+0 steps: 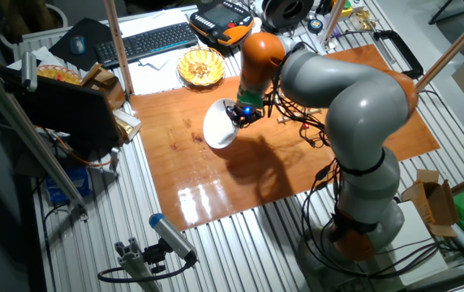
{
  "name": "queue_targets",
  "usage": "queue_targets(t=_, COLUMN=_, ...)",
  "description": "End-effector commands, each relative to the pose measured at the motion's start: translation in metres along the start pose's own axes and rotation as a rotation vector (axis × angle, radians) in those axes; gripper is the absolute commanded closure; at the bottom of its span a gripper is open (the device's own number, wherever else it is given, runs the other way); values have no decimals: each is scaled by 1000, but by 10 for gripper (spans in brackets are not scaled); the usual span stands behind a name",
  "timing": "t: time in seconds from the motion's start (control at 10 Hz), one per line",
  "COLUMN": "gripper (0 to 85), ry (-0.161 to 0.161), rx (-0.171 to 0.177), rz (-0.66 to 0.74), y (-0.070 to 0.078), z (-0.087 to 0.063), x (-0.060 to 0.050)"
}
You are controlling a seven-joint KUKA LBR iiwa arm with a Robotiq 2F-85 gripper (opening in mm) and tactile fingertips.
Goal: Take the dish off the dish rack
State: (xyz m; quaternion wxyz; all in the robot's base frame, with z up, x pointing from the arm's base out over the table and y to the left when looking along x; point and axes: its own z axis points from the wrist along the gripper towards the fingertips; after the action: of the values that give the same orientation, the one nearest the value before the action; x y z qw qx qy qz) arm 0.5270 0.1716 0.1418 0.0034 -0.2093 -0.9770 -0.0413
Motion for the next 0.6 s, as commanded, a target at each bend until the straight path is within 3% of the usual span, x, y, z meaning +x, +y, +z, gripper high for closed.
queue_targets(t=0.0, gripper=707, ry=-9, rx=0, rz=-2, y=0, z=0, x=0)
queue_targets(t=0.5, gripper=673, ry=-4, rx=8, rz=1, y=0, z=0, x=0)
